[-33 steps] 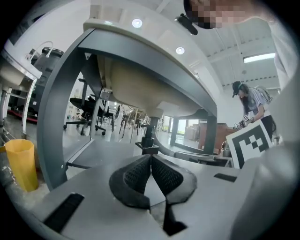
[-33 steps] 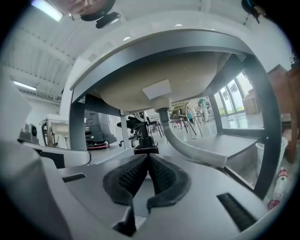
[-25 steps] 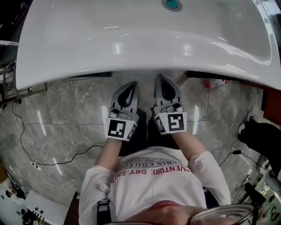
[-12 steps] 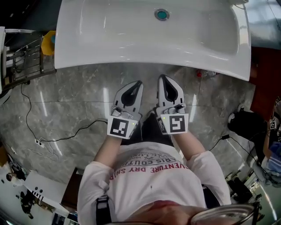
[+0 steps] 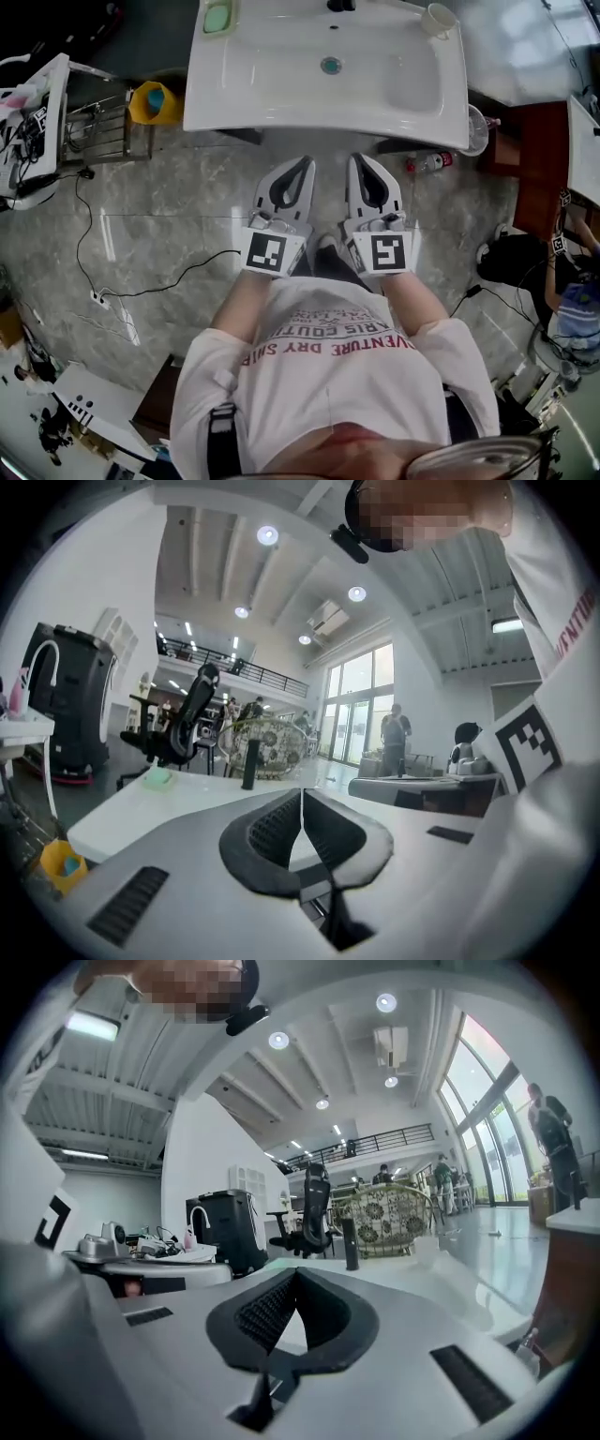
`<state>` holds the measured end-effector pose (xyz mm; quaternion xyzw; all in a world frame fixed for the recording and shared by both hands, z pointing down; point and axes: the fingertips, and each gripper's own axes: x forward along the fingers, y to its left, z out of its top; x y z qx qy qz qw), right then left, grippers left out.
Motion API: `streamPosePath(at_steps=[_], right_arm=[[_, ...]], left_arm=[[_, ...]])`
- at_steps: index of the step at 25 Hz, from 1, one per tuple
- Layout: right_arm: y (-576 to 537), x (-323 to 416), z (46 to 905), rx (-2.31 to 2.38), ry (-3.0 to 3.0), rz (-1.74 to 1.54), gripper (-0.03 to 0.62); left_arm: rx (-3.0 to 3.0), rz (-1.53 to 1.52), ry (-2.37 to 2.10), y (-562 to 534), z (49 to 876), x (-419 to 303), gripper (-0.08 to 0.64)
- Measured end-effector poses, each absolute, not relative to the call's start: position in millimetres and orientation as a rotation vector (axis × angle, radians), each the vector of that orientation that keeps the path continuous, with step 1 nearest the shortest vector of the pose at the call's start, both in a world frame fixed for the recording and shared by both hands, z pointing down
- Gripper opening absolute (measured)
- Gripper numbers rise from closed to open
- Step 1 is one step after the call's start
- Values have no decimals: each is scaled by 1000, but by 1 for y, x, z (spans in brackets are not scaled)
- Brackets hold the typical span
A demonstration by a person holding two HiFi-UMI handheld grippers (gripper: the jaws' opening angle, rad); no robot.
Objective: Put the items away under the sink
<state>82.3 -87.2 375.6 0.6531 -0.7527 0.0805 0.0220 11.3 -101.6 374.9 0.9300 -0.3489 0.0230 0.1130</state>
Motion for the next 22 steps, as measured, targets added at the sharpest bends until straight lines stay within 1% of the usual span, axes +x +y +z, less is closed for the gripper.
streamPosePath(at_steps=[4, 11, 16, 22], right_arm=[[-65, 72, 298, 2066, -2346, 109, 25], [-51, 69, 214, 2139, -2373, -39, 25], [-47, 69, 186, 2167, -2380, -69, 25], [-43, 75, 180, 2194, -2356, -66, 25]], left_arm=[[2790, -19, -1027, -85, 300, 4, 28], [2884, -82, -1066, -78, 220, -7, 28], [2916, -115, -1092, -77, 186, -16, 28], [2939, -124, -1080, -74, 177, -15, 28]])
